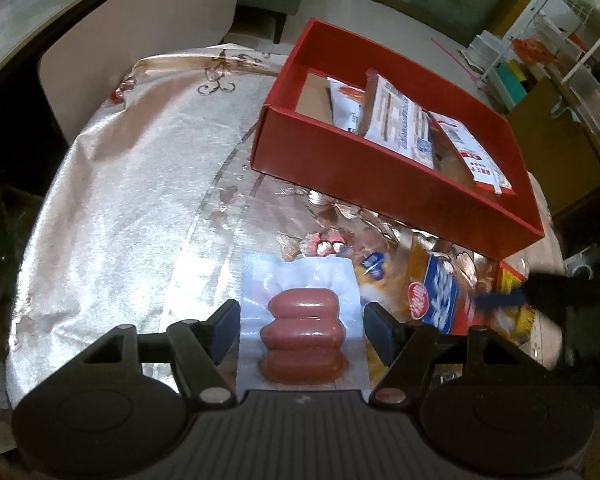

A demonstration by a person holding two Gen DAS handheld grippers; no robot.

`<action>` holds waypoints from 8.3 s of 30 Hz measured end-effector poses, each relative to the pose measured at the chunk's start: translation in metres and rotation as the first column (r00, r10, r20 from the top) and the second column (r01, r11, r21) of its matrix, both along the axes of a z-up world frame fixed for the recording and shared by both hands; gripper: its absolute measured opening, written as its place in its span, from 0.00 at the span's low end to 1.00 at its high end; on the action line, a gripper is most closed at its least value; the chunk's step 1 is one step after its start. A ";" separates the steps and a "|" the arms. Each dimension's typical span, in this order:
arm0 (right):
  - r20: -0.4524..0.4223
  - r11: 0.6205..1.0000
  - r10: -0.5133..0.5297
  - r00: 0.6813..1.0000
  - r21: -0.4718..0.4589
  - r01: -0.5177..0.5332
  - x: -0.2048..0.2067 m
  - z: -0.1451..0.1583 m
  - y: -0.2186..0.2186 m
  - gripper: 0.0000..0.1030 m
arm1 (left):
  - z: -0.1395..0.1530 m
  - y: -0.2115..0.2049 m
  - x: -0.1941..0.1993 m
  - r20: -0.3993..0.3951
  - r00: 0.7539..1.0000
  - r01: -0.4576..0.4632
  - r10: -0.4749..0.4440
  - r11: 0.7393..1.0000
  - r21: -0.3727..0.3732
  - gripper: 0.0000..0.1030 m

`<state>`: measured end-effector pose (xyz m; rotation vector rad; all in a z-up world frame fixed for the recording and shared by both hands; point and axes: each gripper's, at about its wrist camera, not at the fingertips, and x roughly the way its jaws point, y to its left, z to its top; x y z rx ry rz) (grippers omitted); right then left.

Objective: Organize snacks
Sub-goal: 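Grasp blue-labelled snack bag with right tool while left tool holds sausage pack, then carry sausage pack and blue-labelled bag together over the red box, then lower both packets into the red box and open both tools, then withdraw both tools from the box toward the remaining snack pile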

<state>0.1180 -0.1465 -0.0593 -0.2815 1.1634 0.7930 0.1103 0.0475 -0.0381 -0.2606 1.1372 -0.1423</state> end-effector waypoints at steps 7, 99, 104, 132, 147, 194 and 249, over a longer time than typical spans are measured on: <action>0.016 0.994 -0.110 0.994 0.004 0.110 -0.027 0.010 0.001 0.91 | -0.001 -0.001 -0.002 0.003 1.000 -0.002 0.002 1.000 0.022 0.59; 0.239 0.883 -0.466 0.852 0.185 0.431 -0.022 0.077 -0.043 0.53 | 0.061 -0.053 0.007 0.274 0.958 -0.109 0.085 0.991 0.074 0.59; 0.252 0.877 -0.478 0.842 0.189 0.441 -0.014 0.079 -0.045 0.53 | 0.065 -0.058 0.020 0.299 0.951 -0.107 0.075 0.990 0.094 0.59; 0.268 0.853 -0.519 0.812 0.222 0.472 0.041 0.082 -0.048 0.53 | 0.070 -0.078 0.064 0.369 0.928 -0.116 0.051 0.981 0.156 0.59; 0.241 0.850 -0.526 0.816 0.183 0.494 0.063 0.061 -0.044 0.54 | 0.049 -0.087 0.086 0.343 0.939 -0.106 0.032 0.974 0.202 0.59; 0.269 0.836 -0.549 0.791 0.165 0.524 0.106 0.041 -0.036 0.71 | 0.037 -0.059 0.119 0.275 0.958 -0.121 0.081 0.984 0.132 0.60; 0.210 0.836 -0.547 0.810 0.185 0.516 -0.038 0.064 -0.059 0.80 | 0.050 -0.061 -0.019 0.230 0.973 -0.015 -0.005 0.996 0.084 0.61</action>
